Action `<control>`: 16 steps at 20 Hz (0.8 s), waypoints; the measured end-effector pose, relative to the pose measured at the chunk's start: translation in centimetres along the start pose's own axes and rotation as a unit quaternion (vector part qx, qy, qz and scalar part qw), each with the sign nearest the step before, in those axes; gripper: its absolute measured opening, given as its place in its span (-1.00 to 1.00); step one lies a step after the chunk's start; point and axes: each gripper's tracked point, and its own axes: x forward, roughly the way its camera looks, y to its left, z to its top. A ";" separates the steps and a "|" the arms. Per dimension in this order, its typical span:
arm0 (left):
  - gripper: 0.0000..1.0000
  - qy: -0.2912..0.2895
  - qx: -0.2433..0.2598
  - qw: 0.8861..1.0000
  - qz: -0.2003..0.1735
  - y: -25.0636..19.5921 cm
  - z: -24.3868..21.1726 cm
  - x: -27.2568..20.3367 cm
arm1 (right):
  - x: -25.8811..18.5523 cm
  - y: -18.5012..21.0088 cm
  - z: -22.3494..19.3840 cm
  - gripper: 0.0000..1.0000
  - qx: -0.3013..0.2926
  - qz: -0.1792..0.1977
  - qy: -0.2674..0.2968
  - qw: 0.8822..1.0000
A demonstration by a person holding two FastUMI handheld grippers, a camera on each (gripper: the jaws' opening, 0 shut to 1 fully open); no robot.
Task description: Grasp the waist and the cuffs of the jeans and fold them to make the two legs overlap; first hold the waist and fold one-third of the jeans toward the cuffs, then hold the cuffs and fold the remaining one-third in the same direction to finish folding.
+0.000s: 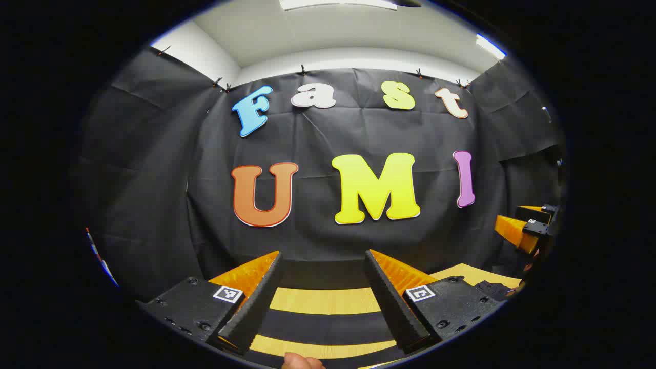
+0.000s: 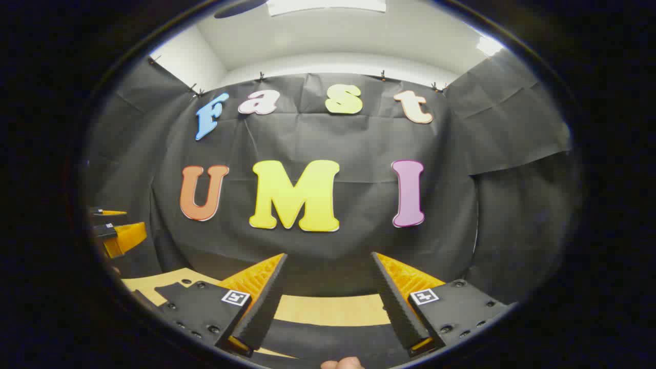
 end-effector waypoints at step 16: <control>0.99 -0.020 -0.003 1.000 0.008 -0.2 1.3 -2.5 | -1.7 -0.2 1.1 0.89 -0.010 0.015 -0.024 1.000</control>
